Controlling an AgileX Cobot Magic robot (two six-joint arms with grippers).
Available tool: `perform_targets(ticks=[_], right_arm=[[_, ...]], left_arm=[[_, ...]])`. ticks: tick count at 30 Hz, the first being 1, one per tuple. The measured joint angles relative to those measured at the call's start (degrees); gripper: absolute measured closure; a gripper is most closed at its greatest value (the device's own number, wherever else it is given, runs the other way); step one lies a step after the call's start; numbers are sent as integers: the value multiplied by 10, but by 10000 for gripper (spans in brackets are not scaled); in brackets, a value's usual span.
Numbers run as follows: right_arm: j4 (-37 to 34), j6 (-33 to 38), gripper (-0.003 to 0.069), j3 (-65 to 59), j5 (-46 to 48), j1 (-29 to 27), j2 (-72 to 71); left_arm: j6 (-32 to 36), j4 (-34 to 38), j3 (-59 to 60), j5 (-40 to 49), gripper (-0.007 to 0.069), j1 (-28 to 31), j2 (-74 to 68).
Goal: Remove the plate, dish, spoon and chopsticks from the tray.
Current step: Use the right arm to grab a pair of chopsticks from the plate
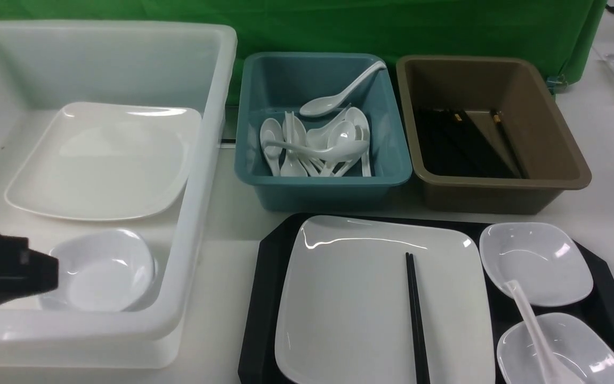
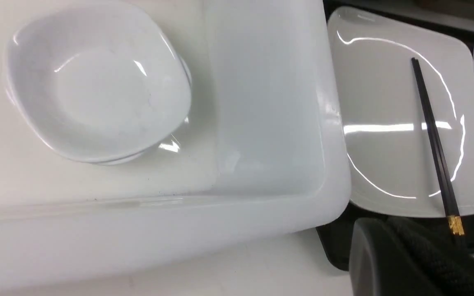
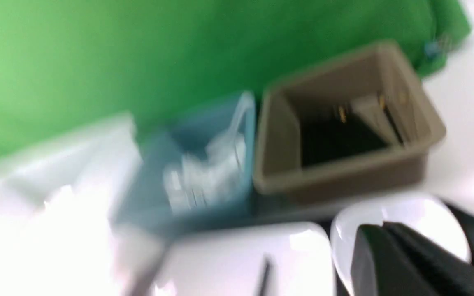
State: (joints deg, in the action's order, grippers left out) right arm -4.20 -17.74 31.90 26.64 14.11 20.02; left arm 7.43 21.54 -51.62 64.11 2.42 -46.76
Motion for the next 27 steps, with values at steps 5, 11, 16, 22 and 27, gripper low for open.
perform_targets(ticks=[5, 11, 16, 22, 27], right_arm=[[0, 59, 632, 126, 211, 74, 188], [2, 81, 496, 171, 212, 197, 416], [2, 52, 263, 192, 168, 235, 534], [2, 40, 92, 216, 133, 239, 642], [0, 31, 88, 240, 106, 239, 734]], left_arm=[[-24, -34, -1, 0, 624, -69, -21], [-125, -155, -1, 4, 624, -142, -29], [-136, -173, -1, 4, 624, -145, -29], [-136, -183, -1, 4, 624, -145, -29], [-136, -183, -1, 4, 624, -145, -29]])
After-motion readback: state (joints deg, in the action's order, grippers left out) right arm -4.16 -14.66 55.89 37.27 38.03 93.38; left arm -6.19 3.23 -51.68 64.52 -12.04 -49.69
